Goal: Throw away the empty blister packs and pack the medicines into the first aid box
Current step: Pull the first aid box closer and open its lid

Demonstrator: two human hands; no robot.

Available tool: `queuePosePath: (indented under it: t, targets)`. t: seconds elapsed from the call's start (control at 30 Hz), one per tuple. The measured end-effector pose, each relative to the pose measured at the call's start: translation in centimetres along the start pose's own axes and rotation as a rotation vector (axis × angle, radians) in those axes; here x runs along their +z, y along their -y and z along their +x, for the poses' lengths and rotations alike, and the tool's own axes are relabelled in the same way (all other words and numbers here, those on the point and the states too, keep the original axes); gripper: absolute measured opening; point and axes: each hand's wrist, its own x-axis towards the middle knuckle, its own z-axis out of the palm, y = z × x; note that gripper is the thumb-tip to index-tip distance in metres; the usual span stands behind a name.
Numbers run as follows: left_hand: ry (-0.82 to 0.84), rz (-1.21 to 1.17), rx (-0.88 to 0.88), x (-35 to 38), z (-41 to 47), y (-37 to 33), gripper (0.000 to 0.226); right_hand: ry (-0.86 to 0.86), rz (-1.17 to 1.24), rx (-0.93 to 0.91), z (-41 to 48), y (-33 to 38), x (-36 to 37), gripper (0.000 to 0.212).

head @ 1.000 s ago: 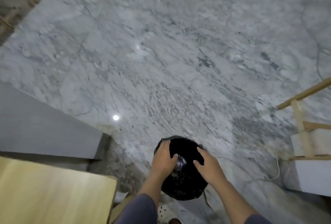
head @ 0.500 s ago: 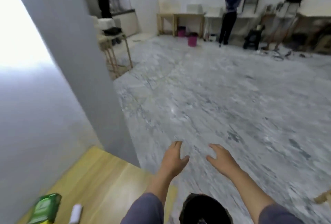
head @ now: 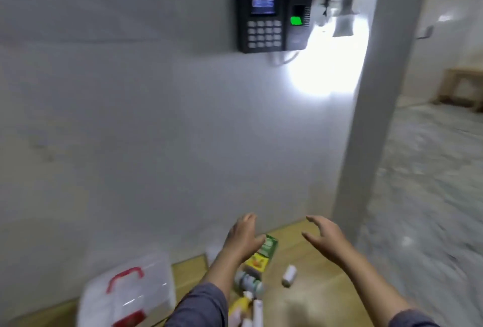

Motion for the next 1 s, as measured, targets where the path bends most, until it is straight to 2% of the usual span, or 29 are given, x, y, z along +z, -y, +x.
queuePosePath:
  t: [0.13,0.27,0.4,0.53,0.63,0.73,0.9,1.0]
  targets:
    - [-0.1,-0.035,-0.215,-5.4,-5.0,9.7,0.063,0.142,-0.025,-0.187,1.8,7.9,5.6,0.054]
    - [-0.165,-0.061,-0.355,-8.4,-10.9,17.2,0.066,0.246,-0.027,-0.347,1.8,14.5,11.1,0.053]
    - [-0.162,-0.07,-0.474,-8.7,-16.8,23.2,0.077,0.328,-0.061,-0.541,0.6,18.8,17.4,0.054]
    - [-0.114,-0.082,-0.508,-6.5,-20.5,27.7,0.096,0.365,-0.128,-0.749,-1.1,20.1,23.6,0.062]
    - [-0.176,-0.075,-0.488,-3.9,-22.0,30.2,0.105,0.286,-0.22,-0.93,-2.0,19.5,27.7,0.067]
    - [-0.329,-0.093,-0.445,-1.3,-22.1,31.8,0.109,0.108,-0.274,-1.094,-2.0,18.4,31.5,0.068]
    - [-0.536,-0.102,-0.339,1.2,-20.6,33.9,0.11,-0.17,-0.349,-1.214,-0.6,17.4,35.3,0.073]
    - [-0.66,-0.098,-0.283,2.0,-19.9,34.6,0.108,-0.253,-0.3,-1.249,0.1,17.3,36.0,0.073]
